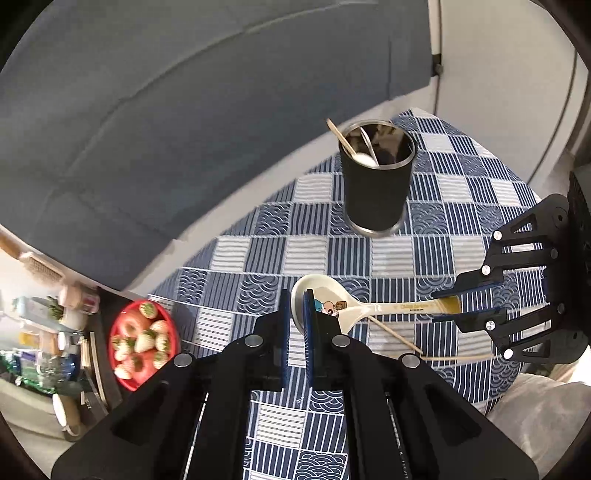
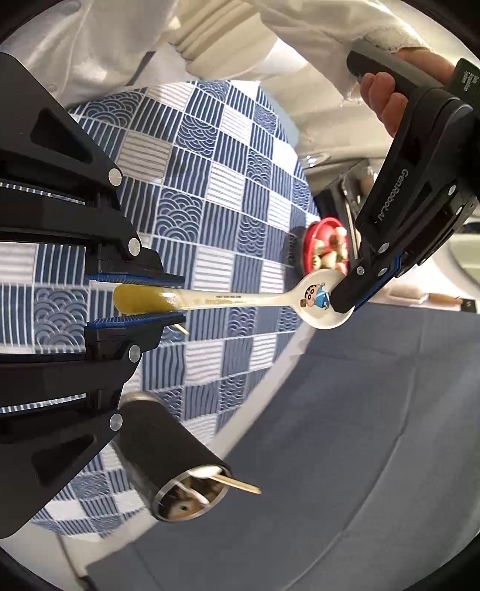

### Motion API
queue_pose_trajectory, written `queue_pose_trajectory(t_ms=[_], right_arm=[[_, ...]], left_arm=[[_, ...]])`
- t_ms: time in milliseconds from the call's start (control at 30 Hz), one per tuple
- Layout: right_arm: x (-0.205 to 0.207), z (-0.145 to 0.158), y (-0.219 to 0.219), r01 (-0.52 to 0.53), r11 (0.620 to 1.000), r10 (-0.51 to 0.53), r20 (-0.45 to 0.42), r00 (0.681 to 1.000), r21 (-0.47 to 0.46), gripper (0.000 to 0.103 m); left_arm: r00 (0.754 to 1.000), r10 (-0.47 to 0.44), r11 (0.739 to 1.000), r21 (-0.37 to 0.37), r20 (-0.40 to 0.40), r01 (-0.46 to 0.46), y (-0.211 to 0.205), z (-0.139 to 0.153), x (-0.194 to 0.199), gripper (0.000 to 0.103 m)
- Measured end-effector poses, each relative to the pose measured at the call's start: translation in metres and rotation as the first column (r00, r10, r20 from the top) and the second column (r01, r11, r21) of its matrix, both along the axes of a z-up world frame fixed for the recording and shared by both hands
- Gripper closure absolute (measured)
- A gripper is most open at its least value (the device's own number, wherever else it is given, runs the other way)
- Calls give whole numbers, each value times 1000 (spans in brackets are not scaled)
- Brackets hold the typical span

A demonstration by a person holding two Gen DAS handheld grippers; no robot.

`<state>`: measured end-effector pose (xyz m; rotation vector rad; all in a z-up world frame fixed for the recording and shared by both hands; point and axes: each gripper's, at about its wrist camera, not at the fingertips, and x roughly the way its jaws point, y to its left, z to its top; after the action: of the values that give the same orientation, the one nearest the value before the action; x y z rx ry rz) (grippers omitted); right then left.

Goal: Organize utensils
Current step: 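Lift the yellow-handled spoon with both tools and carry it over the black cup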

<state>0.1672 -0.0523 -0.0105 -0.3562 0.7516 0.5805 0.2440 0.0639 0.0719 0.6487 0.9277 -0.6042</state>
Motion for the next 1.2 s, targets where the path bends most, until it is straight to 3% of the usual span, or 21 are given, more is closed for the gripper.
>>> queue_pose_trajectory(t_ms=[200,333,633,1200], right_arm=[[12,19,-24,-53,998,51,51,997,30,90],[22,29,-43,-73,996,68,80,994,57,90],[48,43,-84,-72,992,57,142,988,104,90],[112,33,-137,-86,984,66,127,990,155,90]], left_arm=[[998,50,999,11,49,-51,-20,31,2,96],[992,52,998,30,112,-56,-38,45,0,96],[984,48,995,80,171,-62,-81,72,10,96],[984,60,989,125,169,-82,-147,85,41,97]])
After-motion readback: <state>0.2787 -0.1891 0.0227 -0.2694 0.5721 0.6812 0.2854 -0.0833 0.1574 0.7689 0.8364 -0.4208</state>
